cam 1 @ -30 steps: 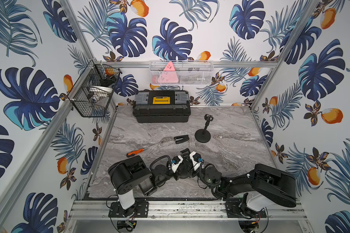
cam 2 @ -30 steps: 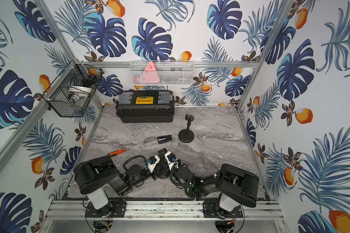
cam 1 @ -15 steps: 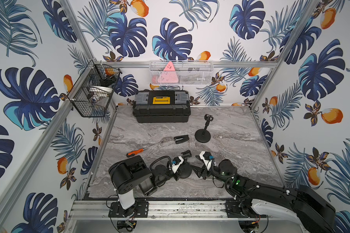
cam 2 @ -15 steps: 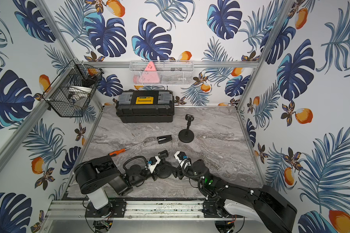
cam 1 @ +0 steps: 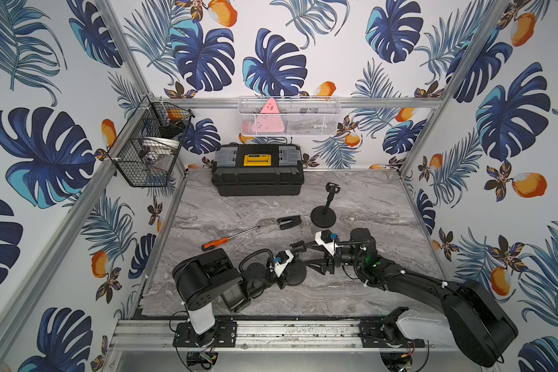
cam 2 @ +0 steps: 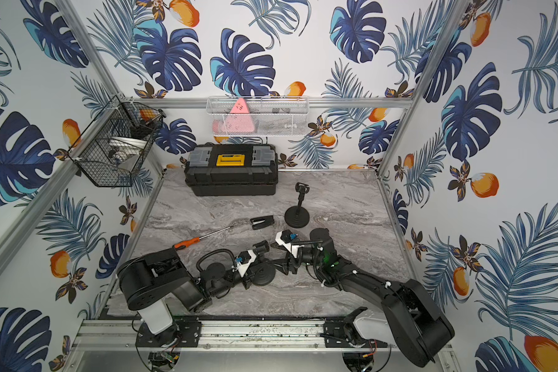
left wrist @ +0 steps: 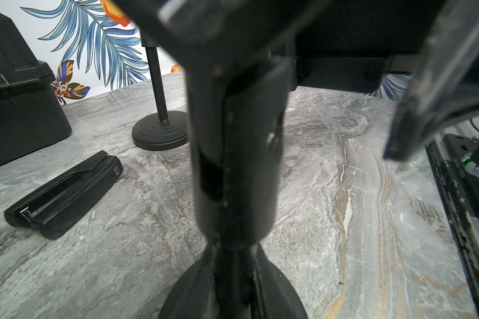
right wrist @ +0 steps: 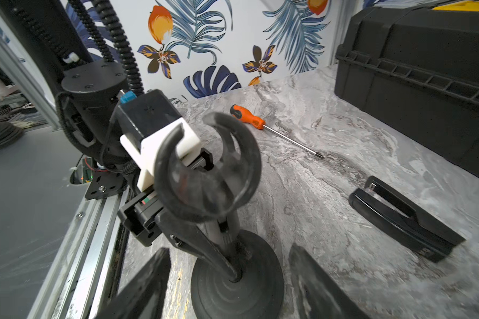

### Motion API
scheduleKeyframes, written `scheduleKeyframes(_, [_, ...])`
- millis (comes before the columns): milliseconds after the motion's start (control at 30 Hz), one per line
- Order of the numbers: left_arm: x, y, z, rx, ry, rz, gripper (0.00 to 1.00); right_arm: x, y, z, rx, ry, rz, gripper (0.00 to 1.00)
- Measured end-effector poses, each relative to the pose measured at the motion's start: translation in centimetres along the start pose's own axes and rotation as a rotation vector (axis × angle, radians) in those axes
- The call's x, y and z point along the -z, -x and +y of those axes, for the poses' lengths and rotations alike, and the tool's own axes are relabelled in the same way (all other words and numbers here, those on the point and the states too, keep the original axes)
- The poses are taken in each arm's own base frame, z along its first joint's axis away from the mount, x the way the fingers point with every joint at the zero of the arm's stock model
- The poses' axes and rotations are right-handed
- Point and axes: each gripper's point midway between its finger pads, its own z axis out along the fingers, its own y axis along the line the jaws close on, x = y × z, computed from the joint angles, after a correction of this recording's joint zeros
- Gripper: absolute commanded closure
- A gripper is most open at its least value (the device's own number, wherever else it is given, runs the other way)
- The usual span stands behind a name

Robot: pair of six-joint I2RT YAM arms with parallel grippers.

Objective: Assemble a microphone stand
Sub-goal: Screw the microphone stand pole into the microphone stand base.

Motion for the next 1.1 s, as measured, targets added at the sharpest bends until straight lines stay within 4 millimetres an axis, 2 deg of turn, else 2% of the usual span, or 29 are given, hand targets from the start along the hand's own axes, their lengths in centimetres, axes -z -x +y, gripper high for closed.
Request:
scheduleKeyframes(267, [0.0,0.0,-0.3,0.000,-0.016,0.000,0.79,-2.0,-0.5,-0.1,-0.004,0.122,0.017,0.42])
scheduleKeyframes(367, [0.0,0.0,-0.3,0.000,-0.019,0.000,0.77,-2.3,-0.5,0.0,0.000,0.151,0.006,0.53])
scheduleKeyframes(567, [-0.4,-0.1,-0.4,-0.001,-0.024,-0.002,0.76,-2.6,0.1,0.3,0.023,0.187,-0.029,0.56])
scheduleKeyframes(667, [-0.4,-0.2,-0.4,0.000,-0.024,0.002,0.75,-2.8,0.2,0.5,0.025,0.205,-0.039,0.70])
scheduleKeyframes(767, [-0.4,-0.2,-0.5,0.000,-0.031,0.001,0.73,-2.9,0.3,0.5,0.039,0.206,-0.047,0.78])
scheduleKeyframes(833, [-0.5,-0.1,-0.6,0.000,-0.035,-0.001,0.70,-3.0,0.5,0.5,0.046,0.207,-0.053,0.84])
scheduleKeyframes(933, [-0.6,-0.2,-0.4,0.000,-0.024,0.004,0.63,-3.0,0.6,0.5,0.054,0.203,-0.056,0.98])
scheduleKeyframes(1100, [-0.6,-0.4,-0.1,0.000,-0.010,0.009,0.58,-2.8,0.3,0.8,0.063,0.193,-0.050,1.00])
